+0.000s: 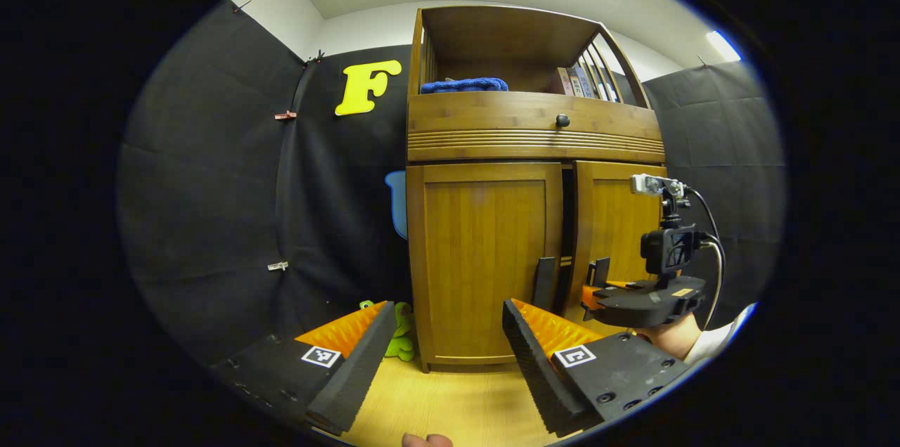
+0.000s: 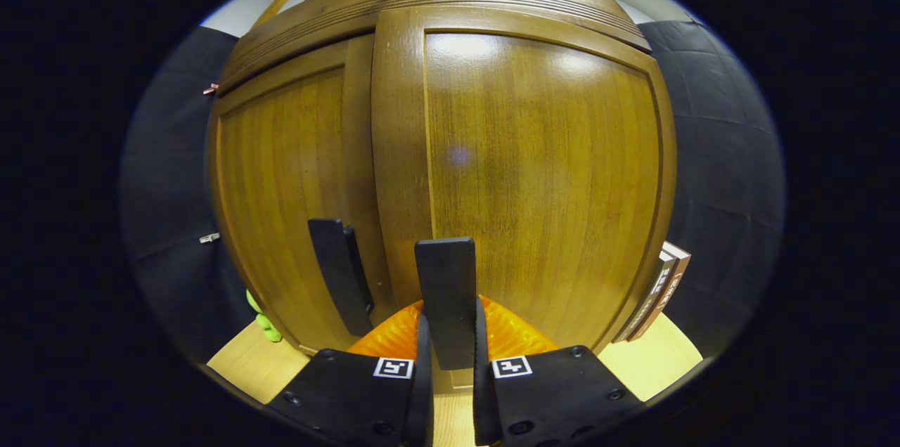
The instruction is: Open the right door of the double-door shoe cabinet with the right hand, and open the left door with the left hand.
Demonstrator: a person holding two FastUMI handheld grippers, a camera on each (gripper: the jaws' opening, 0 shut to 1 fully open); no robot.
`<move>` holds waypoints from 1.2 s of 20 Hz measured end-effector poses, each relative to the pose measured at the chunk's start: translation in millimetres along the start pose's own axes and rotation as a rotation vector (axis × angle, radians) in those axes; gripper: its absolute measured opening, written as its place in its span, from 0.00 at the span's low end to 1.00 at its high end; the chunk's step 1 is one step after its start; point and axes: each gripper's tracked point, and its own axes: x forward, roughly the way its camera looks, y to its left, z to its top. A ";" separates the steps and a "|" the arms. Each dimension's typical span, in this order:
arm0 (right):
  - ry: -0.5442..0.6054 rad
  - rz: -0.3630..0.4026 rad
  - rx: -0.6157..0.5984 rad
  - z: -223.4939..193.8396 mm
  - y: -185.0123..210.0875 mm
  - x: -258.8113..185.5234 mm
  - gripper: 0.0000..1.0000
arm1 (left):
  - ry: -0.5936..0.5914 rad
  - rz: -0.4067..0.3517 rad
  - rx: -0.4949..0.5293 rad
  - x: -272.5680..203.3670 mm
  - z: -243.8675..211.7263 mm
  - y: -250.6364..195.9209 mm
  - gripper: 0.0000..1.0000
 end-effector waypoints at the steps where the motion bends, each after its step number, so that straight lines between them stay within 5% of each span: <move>1: 0.003 0.014 0.005 -1.5 -3.0 -9.6 0.26 | -0.001 0.000 -0.001 -1.7 -0.5 -2.2 0.94; 13: 0.028 0.052 -0.007 -10.6 -81.3 -129.3 0.25 | 0.001 0.022 -0.003 -5.3 2.0 -49.8 0.94; 24: 0.055 0.031 -0.012 -16.2 -164.0 -187.3 0.24 | 0.011 -0.057 -0.002 13.6 3.8 -122.2 0.95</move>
